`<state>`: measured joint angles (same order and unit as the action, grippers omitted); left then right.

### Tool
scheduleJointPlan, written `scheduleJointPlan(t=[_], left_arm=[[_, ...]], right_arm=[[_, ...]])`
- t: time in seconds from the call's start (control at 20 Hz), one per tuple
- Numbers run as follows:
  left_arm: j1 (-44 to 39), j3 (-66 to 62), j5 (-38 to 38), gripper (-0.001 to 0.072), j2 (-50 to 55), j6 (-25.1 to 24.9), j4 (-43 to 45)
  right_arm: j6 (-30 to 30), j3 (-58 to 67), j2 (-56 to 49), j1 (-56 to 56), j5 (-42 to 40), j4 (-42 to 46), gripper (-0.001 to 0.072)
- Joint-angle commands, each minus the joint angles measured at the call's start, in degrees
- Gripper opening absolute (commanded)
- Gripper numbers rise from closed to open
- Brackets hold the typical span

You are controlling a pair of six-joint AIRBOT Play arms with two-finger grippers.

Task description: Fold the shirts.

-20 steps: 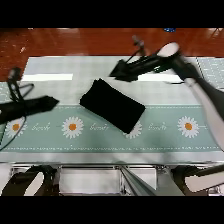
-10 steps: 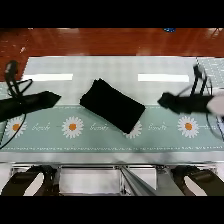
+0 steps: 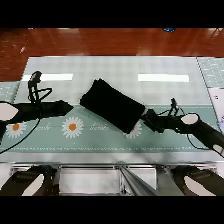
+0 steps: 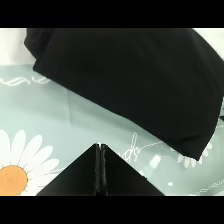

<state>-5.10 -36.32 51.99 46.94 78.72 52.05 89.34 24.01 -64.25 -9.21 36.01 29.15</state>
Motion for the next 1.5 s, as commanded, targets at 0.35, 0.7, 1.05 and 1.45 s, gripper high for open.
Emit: scheduleJointPlan(t=[0.35,0.7,1.05,1.45], left_arm=[[-0.3,0.1,-0.9,0.0019,3.0,0.4,-1.1],[-0.3,0.1,-1.3,0.0019,4.1,0.4,-1.1],[-0.3,0.1,-0.3,0.0019,4.1,0.4,-1.1],[-0.3,0.1,-0.3,0.0019,4.1,0.4,-1.1]], right_arm=[[-18.4,18.7,-18.5,-8.6,7.0,-11.7,0.0024],[-2.7,52.6,-17.9,-7.5,14.9,10.1,0.0023],[5.1,79.0,-17.2,5.3,31.8,23.4,0.0023],[7.3,81.0,-9.4,31.3,48.3,25.0,0.0023]])
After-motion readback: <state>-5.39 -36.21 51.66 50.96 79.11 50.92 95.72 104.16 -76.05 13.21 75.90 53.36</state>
